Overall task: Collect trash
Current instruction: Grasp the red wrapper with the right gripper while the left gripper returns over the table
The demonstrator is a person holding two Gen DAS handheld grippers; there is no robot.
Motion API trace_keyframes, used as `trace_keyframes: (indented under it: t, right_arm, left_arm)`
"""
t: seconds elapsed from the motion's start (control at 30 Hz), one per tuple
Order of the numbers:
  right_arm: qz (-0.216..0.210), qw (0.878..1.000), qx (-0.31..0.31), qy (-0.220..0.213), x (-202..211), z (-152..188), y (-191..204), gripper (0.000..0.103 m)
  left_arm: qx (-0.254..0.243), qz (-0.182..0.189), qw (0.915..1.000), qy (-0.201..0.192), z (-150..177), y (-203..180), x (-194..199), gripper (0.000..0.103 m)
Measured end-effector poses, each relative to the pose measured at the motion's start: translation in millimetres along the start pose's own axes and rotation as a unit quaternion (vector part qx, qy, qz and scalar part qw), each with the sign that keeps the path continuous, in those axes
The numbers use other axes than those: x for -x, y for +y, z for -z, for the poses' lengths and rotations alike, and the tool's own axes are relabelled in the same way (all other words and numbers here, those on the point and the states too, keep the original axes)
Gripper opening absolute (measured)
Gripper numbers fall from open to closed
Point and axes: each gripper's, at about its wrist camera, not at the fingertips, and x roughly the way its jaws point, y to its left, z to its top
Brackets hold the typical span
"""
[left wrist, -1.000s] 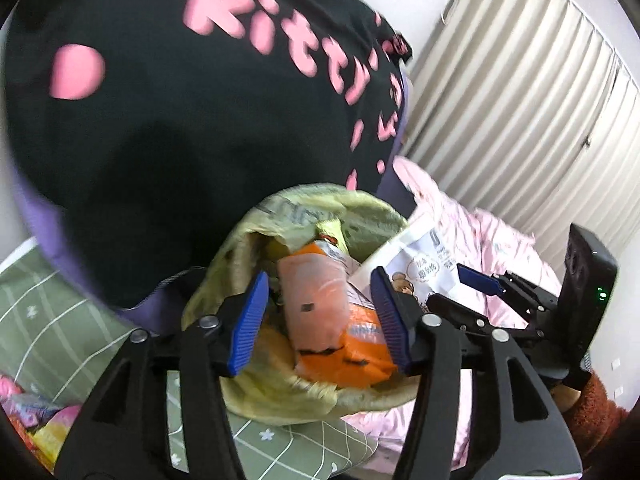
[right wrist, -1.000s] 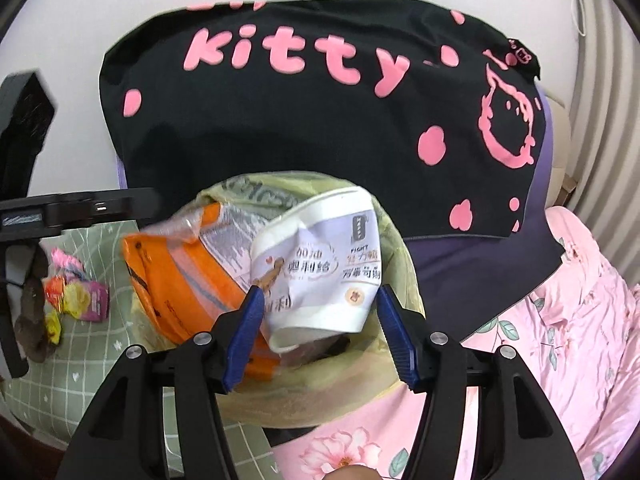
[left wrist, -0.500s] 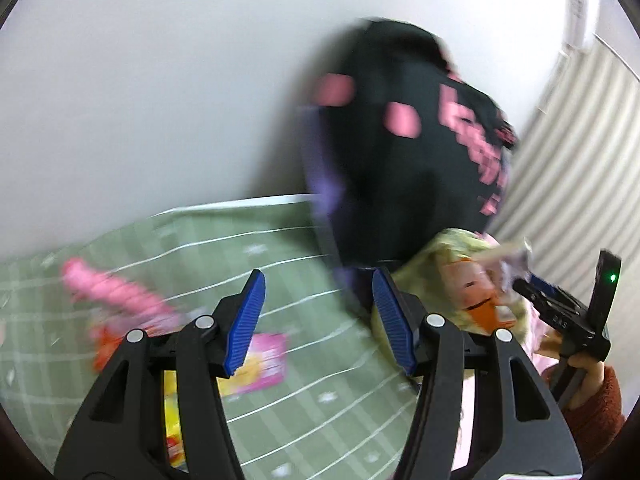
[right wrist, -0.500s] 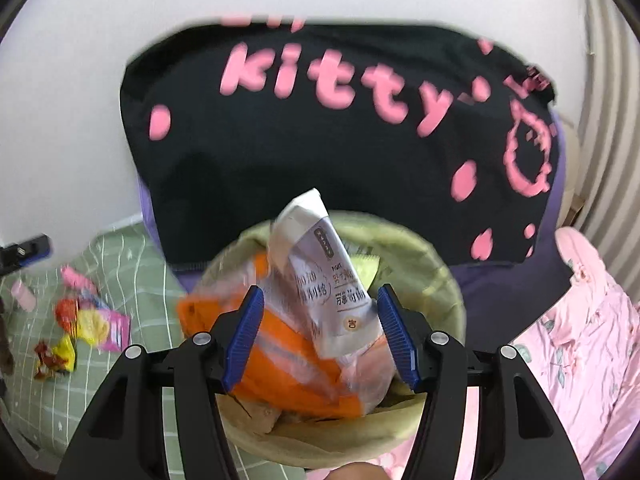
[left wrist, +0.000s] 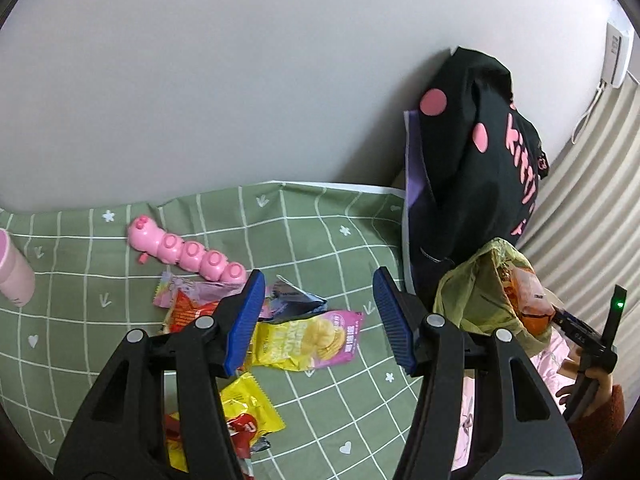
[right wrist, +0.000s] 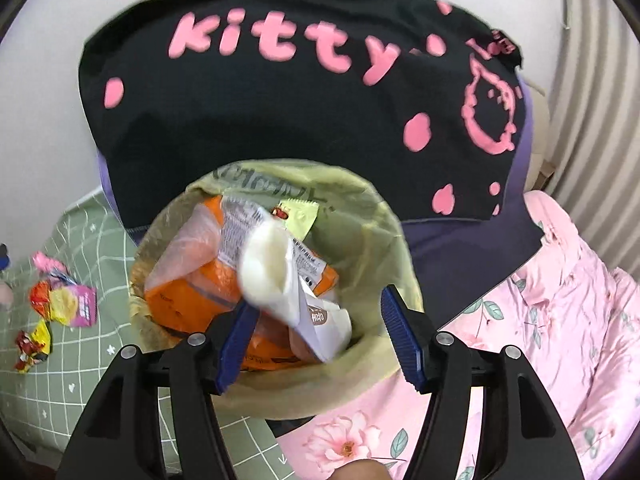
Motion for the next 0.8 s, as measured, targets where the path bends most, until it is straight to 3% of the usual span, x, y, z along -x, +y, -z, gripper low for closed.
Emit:
trace_keyframes:
  t: [0.23,0.43,0.63,0.8]
  right_arm:
    - [-0.03,0.997,-0.012,-0.067,42.3,3.0,13.0,0.059]
    - [-0.101,0.99,0.032,-0.093,50.0,0.8,65.7,0.059]
    - [-0.174,0.978,0.092,-0.074,34.9,5.5,134.9,0.059]
    - [-0.215,0.966,0.14,-0.03,10.9,21.1,193.5,0.058]
  left_arm:
    - [-0.018,0.015,0.9997,0.001,5.3,-3.6,1.0,0.053]
    - [-0.003,-0.024,0.9995,-0.021,15.8,32.2,30.8,0.053]
    - [0.042,-0.069,0.9965,-0.02,32.6,85.2,58.7,0.058]
    - [0.051,-0.07,0.9961,0.017,58.2,105.8,62.7,0.058]
